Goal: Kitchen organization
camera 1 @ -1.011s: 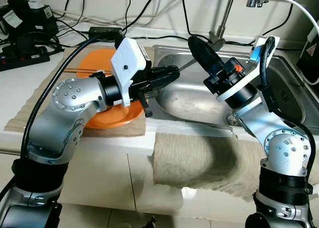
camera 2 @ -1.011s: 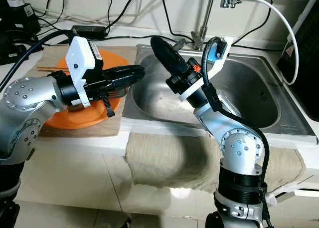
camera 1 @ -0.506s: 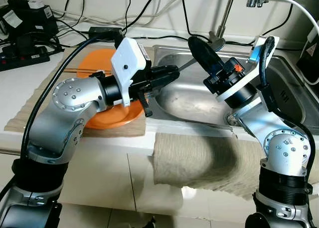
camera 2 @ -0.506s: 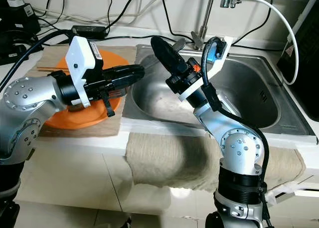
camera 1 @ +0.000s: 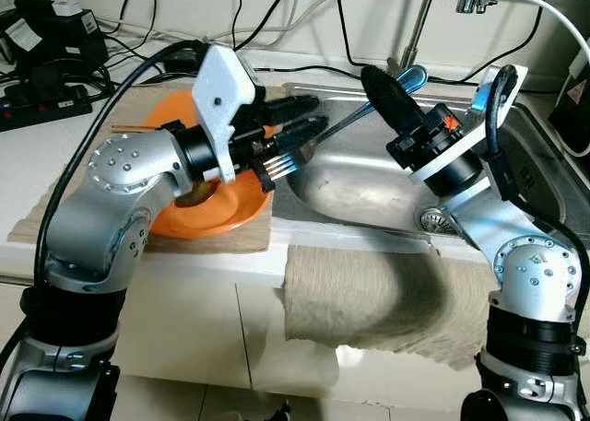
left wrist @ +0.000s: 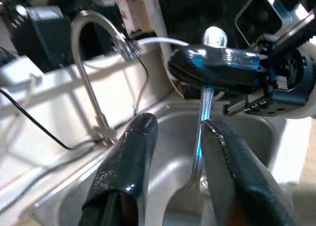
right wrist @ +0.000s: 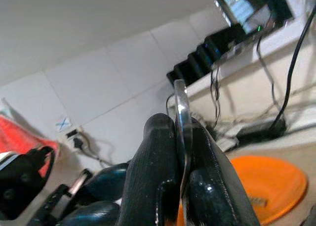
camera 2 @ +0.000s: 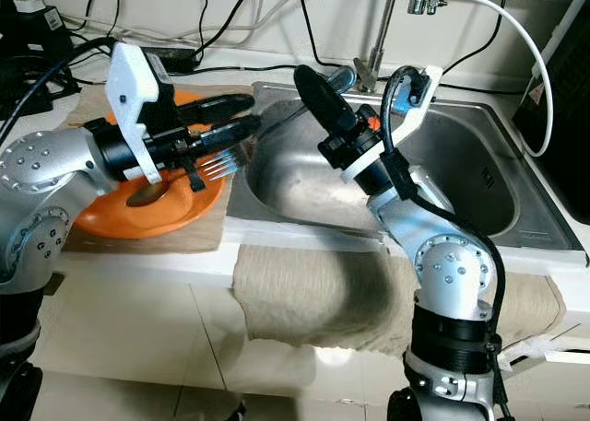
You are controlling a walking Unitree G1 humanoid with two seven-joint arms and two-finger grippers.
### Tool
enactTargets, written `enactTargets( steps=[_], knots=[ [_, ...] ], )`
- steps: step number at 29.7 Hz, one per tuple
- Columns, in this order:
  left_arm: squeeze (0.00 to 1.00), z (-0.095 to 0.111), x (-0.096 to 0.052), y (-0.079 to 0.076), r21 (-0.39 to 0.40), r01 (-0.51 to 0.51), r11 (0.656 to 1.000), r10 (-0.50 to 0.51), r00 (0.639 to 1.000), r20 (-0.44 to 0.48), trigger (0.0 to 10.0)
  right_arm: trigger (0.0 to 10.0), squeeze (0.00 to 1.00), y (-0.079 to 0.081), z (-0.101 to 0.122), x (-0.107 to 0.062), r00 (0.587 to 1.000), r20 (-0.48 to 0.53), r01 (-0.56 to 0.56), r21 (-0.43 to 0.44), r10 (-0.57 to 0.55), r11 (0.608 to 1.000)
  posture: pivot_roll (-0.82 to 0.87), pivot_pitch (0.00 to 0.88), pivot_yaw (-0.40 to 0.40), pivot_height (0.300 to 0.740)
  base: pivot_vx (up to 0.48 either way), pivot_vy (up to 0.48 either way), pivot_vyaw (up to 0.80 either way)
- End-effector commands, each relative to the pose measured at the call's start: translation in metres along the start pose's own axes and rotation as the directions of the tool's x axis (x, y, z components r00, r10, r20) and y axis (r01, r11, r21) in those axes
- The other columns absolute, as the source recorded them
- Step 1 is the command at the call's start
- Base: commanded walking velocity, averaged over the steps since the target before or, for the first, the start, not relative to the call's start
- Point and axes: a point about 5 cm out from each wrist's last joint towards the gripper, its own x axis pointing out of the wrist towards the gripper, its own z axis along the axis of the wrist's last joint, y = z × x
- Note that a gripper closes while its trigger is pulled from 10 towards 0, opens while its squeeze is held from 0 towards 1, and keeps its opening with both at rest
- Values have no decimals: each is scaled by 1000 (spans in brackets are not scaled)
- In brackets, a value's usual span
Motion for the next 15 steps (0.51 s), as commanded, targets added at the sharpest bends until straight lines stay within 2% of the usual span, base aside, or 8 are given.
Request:
enactTargets(
  steps=[1, 2, 4, 10, 11, 12, 13, 15],
  knots=[
    [1000, 6, -1, 7, 3, -37, 999, 37, 999, 26, 10000, 0, 0, -1, 13, 0, 999, 43, 8, -43, -6, 999, -17, 0, -24, 740, 0, 0, 0],
    [906, 7, -1, 9, 1, -50, 999, 50, 998, 33, 10000, 0, 0, -2, 17, 0, 998, 55, 12, -54, -9, 998, -17, 0, -24, 740, 0, 0, 0],
    [0, 10, -3, 12, 10, -78, 997, 77, 996, 40, 10000, 0, 0, -5, 33, 2, 994, 102, 33, -86, -24, 996, -19, 0, -22, 740, 0, 0, 0],
    [0, 0, -6, 9, 60, -125, 990, 126, 992, -18, 10000, 0, 0, -22, 77, 6, 965, 219, 202, -286, -141, 937, -22, 0, -19, 740, 0, 0, 0],
    [0, -3, -6, 7, 47, -124, 991, 125, 992, -25, 10000, 5333, 0, -28, 81, 6, 959, 233, 227, -281, -163, 932, -22, 0, -19, 740, 0, 0, 0],
    [0, -4, -6, 6, 38, -122, 992, 123, 992, -28, 10000, 5333, 0, -31, 85, 6, 953, 243, 244, -276, -178, 930, -24, 0, -20, 740, 0, 0, 0],
    [0, -7, -4, 3, 3, -123, 992, 123, 992, -35, 10000, 10000, 0, -41, 89, 7, 943, 245, 297, -304, -226, 905, -23, 0, -19, 740, 0, 0, 0],
    [0, -10, -1, -3, -31, -120, 992, 119, 992, -45, 10000, 10000, 0, -61, 94, 6, 911, 245, 401, -348, -331, 847, -24, 0, -21, 740, 0, 0, 0]
  ],
)
